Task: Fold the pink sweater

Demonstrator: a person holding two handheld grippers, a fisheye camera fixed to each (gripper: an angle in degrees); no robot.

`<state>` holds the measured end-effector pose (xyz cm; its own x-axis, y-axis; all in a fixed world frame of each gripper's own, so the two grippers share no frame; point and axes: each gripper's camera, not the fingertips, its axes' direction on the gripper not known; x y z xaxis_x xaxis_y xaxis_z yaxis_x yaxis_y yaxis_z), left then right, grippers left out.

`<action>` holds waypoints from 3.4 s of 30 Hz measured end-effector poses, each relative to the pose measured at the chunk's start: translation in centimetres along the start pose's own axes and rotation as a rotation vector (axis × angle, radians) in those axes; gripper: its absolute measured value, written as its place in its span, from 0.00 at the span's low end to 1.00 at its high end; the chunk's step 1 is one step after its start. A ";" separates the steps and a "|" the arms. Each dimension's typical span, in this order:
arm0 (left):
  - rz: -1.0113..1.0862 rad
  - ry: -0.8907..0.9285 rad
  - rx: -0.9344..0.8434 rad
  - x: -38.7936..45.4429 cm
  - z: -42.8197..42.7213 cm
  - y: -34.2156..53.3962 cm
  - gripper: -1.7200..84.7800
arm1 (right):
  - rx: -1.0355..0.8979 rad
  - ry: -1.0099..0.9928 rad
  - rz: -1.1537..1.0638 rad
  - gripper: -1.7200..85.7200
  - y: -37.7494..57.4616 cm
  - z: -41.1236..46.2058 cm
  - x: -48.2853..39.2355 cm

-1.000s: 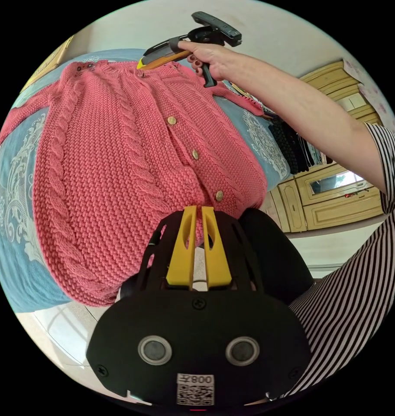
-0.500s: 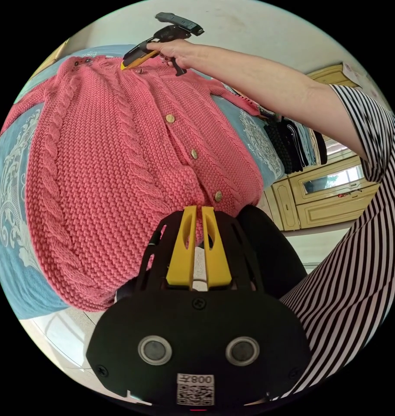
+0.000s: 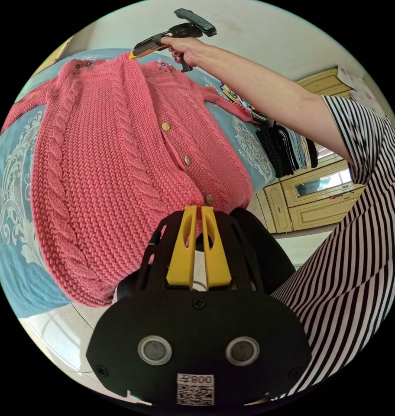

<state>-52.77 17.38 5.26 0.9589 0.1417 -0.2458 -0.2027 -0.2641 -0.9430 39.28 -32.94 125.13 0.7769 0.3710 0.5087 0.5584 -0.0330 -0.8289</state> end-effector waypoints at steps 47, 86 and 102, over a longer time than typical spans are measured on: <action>-0.120 0.128 0.079 -3.4 -4.1 -2.9 0.10 | 0.080 -0.394 0.336 0.06 8.1 -7.3 13.1; -0.013 0.169 -0.050 -0.2 1.1 -3.7 0.04 | -0.049 0.116 0.092 0.07 7.5 0.7 2.1; 0.042 0.255 0.076 0.4 -2.8 -2.4 0.03 | 0.269 -0.381 0.366 0.03 15.6 -4.3 14.3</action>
<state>-51.38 15.39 8.09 0.9664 -0.1157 -0.2297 -0.2486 -0.1909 -0.9496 60.40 -32.11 120.47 0.7183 0.6884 0.1006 0.1419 -0.0034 -0.9899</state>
